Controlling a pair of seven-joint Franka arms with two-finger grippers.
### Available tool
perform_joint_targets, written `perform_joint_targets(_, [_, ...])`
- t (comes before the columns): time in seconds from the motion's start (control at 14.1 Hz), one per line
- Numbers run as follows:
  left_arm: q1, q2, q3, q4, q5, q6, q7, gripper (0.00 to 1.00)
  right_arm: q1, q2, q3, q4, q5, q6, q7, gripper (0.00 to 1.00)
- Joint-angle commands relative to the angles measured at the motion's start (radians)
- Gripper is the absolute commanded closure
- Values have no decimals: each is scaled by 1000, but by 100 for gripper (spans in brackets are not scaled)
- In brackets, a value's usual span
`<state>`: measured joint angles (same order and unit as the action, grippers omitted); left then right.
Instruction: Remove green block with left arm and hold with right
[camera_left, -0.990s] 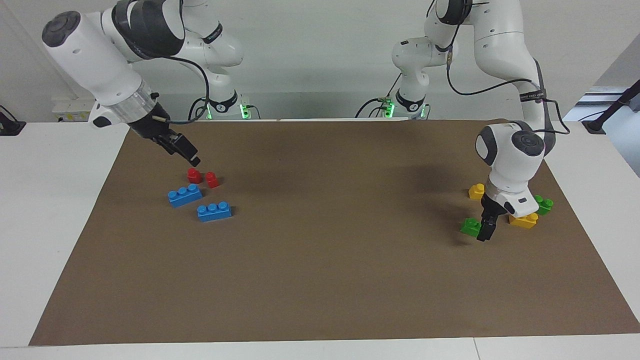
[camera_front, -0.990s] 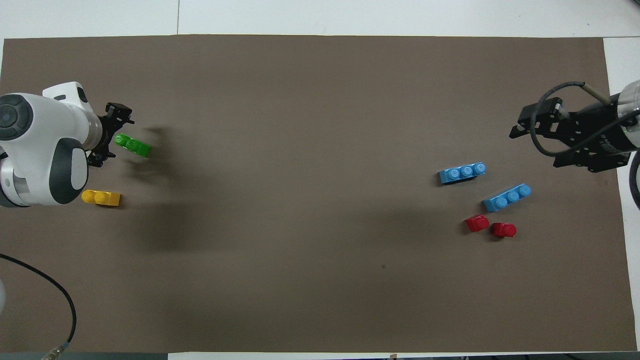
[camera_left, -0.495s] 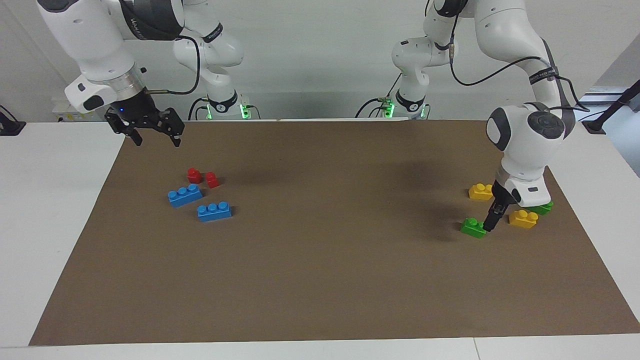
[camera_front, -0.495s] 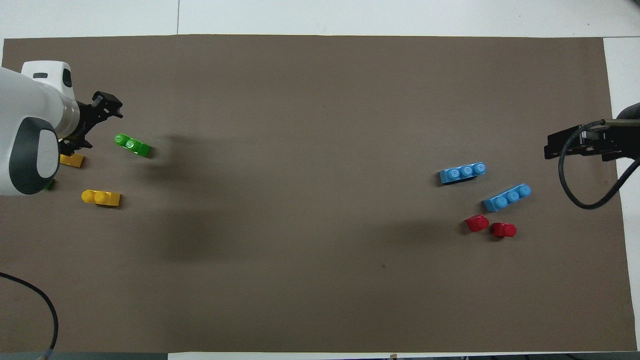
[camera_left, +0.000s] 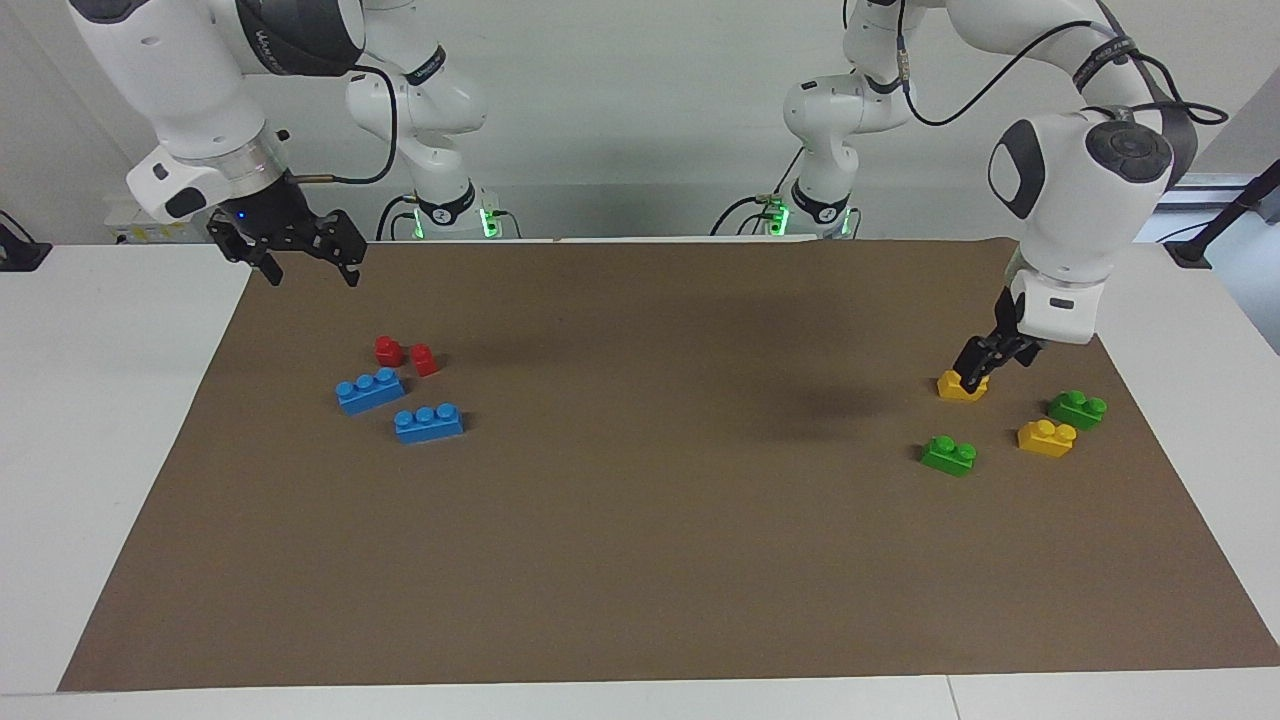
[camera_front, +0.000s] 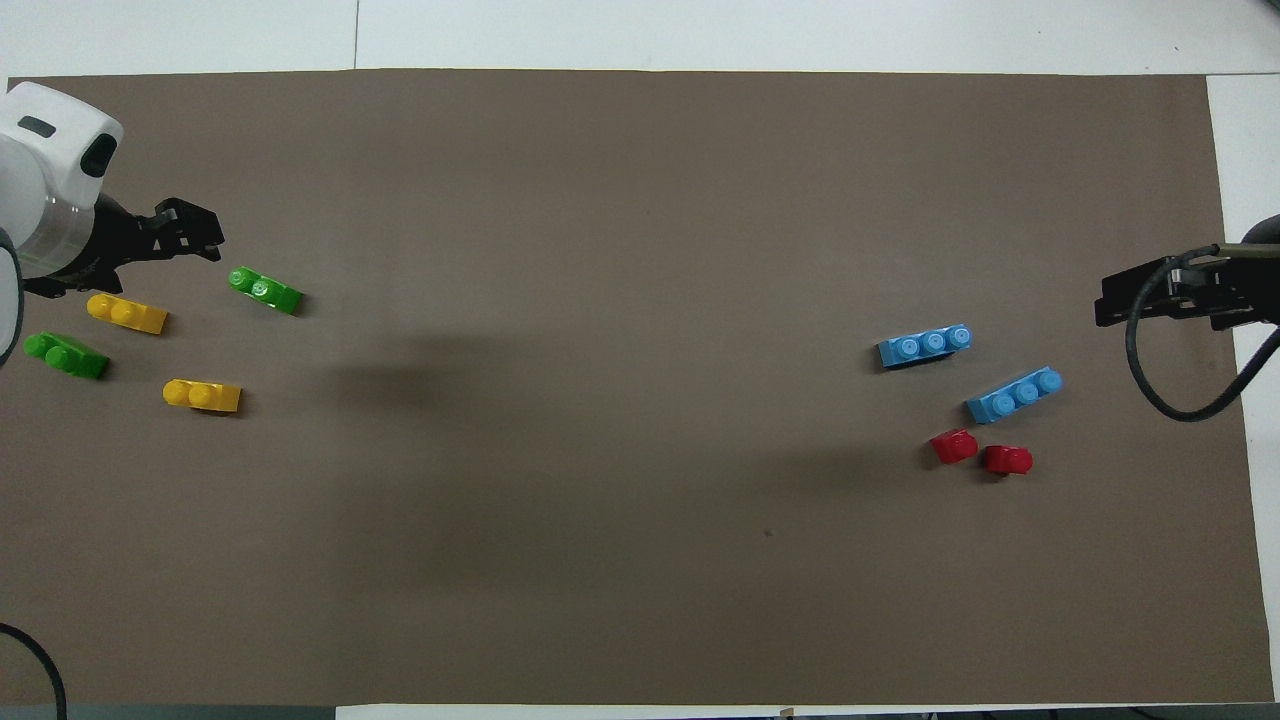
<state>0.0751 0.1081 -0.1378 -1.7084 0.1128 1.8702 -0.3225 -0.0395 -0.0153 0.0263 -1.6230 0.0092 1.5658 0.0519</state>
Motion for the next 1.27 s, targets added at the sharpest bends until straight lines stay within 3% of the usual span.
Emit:
perform_joint_targets(0.0, [-2,-92,7,-2,-48,-121,193,0,-20,-8,12,-5,-17,-15,-21,0])
perform_joint_targets(0.42, [-3,-168,4,-4,-67,-233,333,0,-19,-8,12,-6,-17,-15,-14,0])
perform_joint_targets(0.71, [8,-179,15,-2,-162,-220,330,0,-17,-8,12,-6,-18,-15,-4,0])
perform_joint_targets(1.2, [8,-182,15,-5,-168,-218,330,0,-19,-8,12,-5,-18,-10,-3,0])
